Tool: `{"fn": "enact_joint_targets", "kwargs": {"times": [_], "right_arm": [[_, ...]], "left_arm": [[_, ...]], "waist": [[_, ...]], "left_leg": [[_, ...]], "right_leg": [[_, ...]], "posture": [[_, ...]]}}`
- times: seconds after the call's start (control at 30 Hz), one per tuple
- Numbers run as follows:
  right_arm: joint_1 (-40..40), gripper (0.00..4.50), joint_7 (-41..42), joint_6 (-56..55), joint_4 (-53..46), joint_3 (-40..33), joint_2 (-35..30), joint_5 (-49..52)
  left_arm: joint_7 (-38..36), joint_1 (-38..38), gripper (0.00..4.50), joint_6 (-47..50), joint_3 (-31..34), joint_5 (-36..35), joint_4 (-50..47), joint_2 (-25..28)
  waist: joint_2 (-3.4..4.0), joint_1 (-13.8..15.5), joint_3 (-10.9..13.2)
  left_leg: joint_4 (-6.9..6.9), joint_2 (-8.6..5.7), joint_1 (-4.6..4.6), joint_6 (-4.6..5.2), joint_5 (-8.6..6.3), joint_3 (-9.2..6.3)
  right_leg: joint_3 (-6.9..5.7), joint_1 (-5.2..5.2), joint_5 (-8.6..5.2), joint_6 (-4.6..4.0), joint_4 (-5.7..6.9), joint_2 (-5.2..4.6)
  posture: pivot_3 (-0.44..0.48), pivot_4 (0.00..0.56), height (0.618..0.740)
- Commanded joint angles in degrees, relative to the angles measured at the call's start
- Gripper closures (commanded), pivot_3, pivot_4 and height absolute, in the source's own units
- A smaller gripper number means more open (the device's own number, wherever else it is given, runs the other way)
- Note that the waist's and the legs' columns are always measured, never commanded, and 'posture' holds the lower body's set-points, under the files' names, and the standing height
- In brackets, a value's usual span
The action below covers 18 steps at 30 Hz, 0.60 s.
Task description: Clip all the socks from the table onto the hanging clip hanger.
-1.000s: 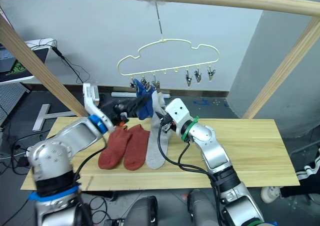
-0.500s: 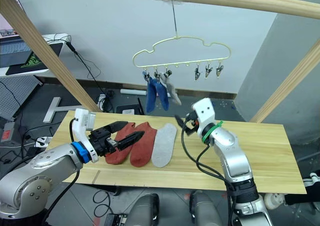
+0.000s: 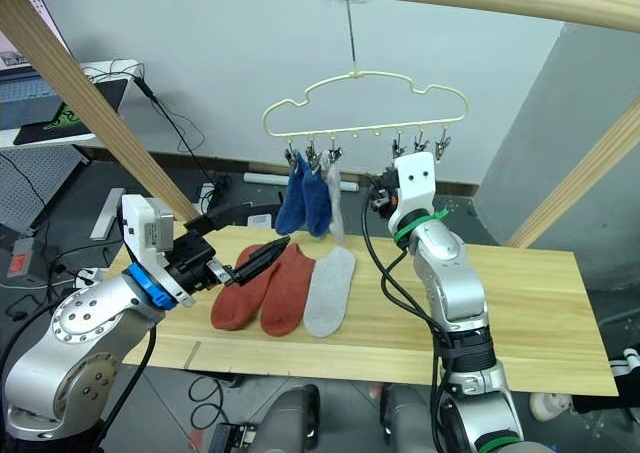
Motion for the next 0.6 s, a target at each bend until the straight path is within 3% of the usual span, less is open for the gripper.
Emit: {"fn": "enact_joint_targets", "kwargs": {"times": [0.03, 0.6], "right_arm": [[-3.63, 2.52, -1.91, -2.57, 2.01, -1.97, 0.22, 0.36], [-9.84, 2.52, -2.28, -8.0, 10.82, -2.84, -0.92, 0.56]], "left_arm": [[0.46, -0.66, 0.0, -1.0, -0.22, 0.37, -1.89, -0.35], [3.16, -3.48, 0.0, 0.33, -0.03, -0.25, -2.98, -0.9]], "waist": [[0.01, -0.04, 0.0], [0.05, 0.02, 0.12]], "left_leg": [[0.0, -0.01, -0.01, 0.0, 0.0, 0.0], [0.0, 0.02, -0.02, 0.0, 0.0, -0.04]], "right_leg": [[0.02, -0.04, 0.0, 0.01, 0.02, 0.01], [-0.09, -0.05, 0.0, 0.0, 0.05, 0.06]], "posture": [[0.13, 0.283, 0.74], [0.148, 0.29, 0.74]]}}
